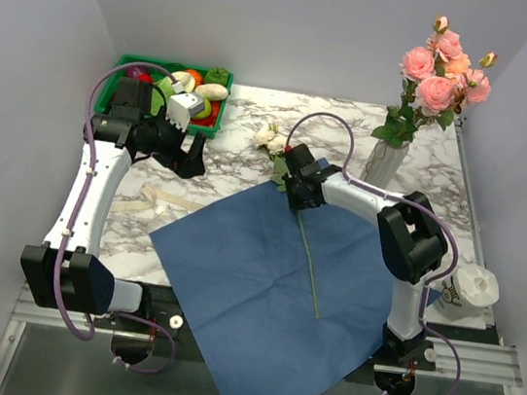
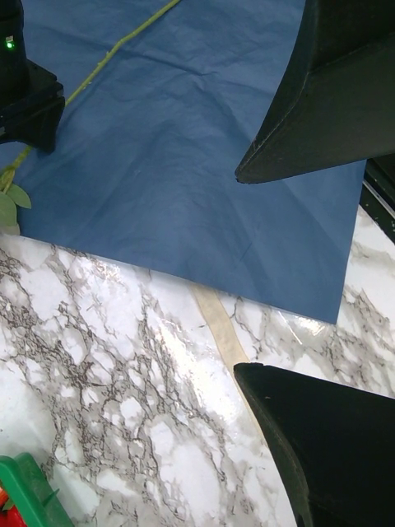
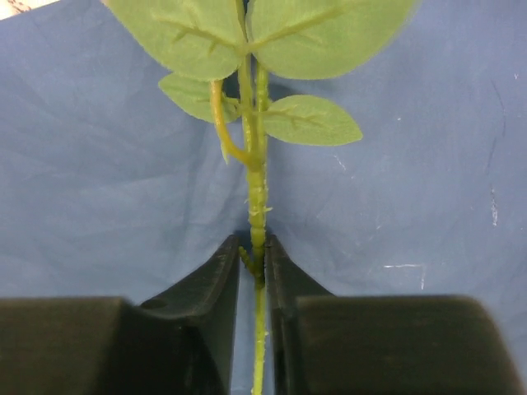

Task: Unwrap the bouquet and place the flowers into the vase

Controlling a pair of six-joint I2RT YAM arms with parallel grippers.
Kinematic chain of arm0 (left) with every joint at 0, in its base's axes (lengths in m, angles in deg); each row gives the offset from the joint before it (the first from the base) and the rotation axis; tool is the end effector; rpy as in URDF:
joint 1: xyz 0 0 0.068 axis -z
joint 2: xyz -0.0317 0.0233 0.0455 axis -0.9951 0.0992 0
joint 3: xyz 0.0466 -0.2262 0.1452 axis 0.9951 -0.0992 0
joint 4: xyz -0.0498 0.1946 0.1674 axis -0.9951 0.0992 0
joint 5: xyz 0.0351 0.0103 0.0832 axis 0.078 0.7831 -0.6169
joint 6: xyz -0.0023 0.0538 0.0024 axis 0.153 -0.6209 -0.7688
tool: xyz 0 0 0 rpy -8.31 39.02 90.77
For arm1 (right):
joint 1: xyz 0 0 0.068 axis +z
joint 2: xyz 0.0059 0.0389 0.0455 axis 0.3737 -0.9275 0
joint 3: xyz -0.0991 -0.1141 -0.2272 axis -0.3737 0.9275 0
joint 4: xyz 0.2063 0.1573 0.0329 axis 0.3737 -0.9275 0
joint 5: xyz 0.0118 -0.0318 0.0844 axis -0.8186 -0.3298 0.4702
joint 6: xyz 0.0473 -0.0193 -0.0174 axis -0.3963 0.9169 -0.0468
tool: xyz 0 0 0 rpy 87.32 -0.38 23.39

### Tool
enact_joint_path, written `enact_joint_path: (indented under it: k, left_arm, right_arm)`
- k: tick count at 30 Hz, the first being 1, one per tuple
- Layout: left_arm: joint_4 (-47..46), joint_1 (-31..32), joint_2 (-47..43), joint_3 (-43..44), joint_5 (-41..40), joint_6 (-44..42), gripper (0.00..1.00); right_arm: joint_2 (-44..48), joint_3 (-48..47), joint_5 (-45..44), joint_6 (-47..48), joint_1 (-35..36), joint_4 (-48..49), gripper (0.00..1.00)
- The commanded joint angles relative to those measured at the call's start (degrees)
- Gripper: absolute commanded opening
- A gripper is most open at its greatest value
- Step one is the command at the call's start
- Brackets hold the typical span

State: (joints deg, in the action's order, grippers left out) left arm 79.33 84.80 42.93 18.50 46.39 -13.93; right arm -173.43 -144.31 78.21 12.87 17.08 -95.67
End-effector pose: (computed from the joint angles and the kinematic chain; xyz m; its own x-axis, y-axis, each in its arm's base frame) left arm 0.2623 -0.0222 0.3630 -0.6280 0.2762 -0.7275 0.5905 0.7780 -0.2144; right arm 0.3236 0.2552 0.1644 -0.8185 -0.3215 -0.4761 -0.3617 0.9323 -0.0077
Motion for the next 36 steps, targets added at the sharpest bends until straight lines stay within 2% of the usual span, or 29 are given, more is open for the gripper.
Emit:
enact_joint_path:
  k: [1, 5, 7, 12, 15, 19, 24, 26, 29, 30, 33, 36]
  left_arm:
    - [-0.9, 0.0, 0.2, -1.0, -0.6, -0.9, 0.99]
    - [-0.8, 0.0, -0.2, -0.8, -0.7, -1.1, 0.99]
    - [-0.8, -0.1, -0.2, -0.7, -0.7, -1.1, 0.99]
    - [0.2, 0.0, -0.3, 0.1, -0.7, -1.2, 0.99]
    - [0.6, 0.0, -0.7, 0.2, -0.6, -1.2, 0.99]
    - [0.7, 0.0, -1.0, 0.1, -0.6, -1.2, 0.99]
    - [0.3, 0.0, -0.6, 0.3, -0.3, -1.1, 0.99]
    - [0.0, 0.0, -0.4, 0.3, -0.4, -1.3, 0.99]
    - [-0.5, 0.0, 0.0, 0.2, -0.3, -1.2, 0.99]
    - [-0.5, -0.1, 0.4, 0.2, -0.2, -1.5, 0.99]
    - [-0.7, 0.0, 1.3, 0.3, -0.1, -1.8, 0.99]
    - [-0.6, -0.1, 2.3, 0.8, -0.1, -1.9, 0.99]
  right_arm:
    - [-2.4, -1.3, -0.6, 0.1, 0.3, -1.3, 0.15]
    - [-2.2, -3.1, -0.1, -0.1, 0.3, -1.3, 0.08]
    - [-1.3, -5.6, -1.0, 0.4, 0.3, -2.3, 0.01]
    - [3.8, -13.7, -4.7, 3.2, 0.1, -3.5, 0.01]
    - [10.1, -20.4, -5.8, 6.3, -1.0, -1.7, 0.01]
    - [19.0, -25.3, -6.3, 11.9, -4.0, 9.5, 0.01]
    - [28.8, -22.1, -8.1, 26.7, -6.8, 27.1, 0.01]
    - [30.5, -21.2, -7.5, 27.6, -9.7, 32.2, 0.01]
    - [34.8, -14.9, -7.9, 30.3, -13.0, 40.3, 0.01]
    - [36.1, -9.3, -7.9, 31.6, -13.9, 47.4, 0.01]
    - [40.3, -2.1, -7.9, 37.0, -15.1, 60.8, 0.01]
    - [40.4, -0.2, -9.3, 37.9, -17.3, 64.2, 0.01]
